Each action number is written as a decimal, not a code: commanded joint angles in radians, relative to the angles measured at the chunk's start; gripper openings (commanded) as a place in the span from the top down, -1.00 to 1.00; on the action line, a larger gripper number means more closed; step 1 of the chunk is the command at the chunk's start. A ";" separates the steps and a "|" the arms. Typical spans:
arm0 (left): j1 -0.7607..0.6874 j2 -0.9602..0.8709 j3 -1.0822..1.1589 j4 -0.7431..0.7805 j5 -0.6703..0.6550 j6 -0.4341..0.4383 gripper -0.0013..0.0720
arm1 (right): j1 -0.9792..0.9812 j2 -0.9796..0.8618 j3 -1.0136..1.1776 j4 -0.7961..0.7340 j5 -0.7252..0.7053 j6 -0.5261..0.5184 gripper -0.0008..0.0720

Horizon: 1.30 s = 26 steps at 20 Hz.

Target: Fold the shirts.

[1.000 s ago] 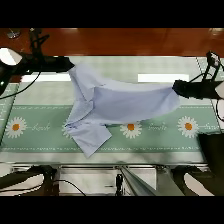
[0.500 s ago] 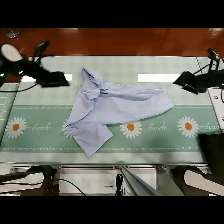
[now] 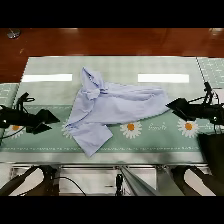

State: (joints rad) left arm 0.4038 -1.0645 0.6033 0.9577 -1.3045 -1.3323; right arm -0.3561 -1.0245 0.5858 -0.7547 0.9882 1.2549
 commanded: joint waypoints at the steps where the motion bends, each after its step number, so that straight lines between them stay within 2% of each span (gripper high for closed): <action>1: -0.019 0.049 -0.127 -0.111 0.059 0.064 -0.96 | 0.023 0.029 -0.063 0.095 -0.022 -0.038 -0.73; 3: -0.062 0.048 -0.161 -0.127 0.126 0.064 -0.96 | 0.024 0.029 -0.063 0.112 -0.023 -0.038 -0.73; 6: -0.150 0.044 -0.177 -0.201 0.247 0.124 -0.96 | 0.024 0.029 -0.063 0.113 -0.021 -0.037 -0.73; 10: -0.298 0.023 -0.176 -0.200 0.370 0.125 -0.95 | 0.023 0.029 -0.062 0.121 -0.026 -0.037 -0.73; 11: -0.318 0.020 -0.176 -0.200 0.386 0.125 -0.89 | 0.020 0.029 -0.062 0.121 -0.036 -0.037 -0.73; 12: -0.325 0.017 -0.174 -0.199 0.389 0.125 -0.31 | 0.010 0.029 -0.061 0.121 -0.051 -0.036 -0.73; 13: -0.325 0.016 -0.174 -0.200 0.388 0.125 0.40 | -0.011 0.029 -0.058 0.118 -0.068 -0.029 -0.73; 14: -0.324 0.016 -0.174 -0.199 0.387 0.134 0.91 | -0.035 0.029 -0.057 0.110 -0.086 -0.013 -0.73; 17: -0.323 0.016 -0.166 -0.199 0.385 0.139 0.90 | -0.109 0.018 -0.056 0.029 -0.144 0.061 -0.73; 26: -0.323 0.016 -0.130 -0.200 0.370 0.138 0.90 | -0.079 -0.323 0.159 -0.013 -0.077 0.073 -0.73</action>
State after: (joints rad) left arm 0.0814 -1.0473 0.4671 0.7578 -0.9333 -1.1942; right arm -0.4549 -1.2476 0.6708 -0.7563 0.8997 1.3151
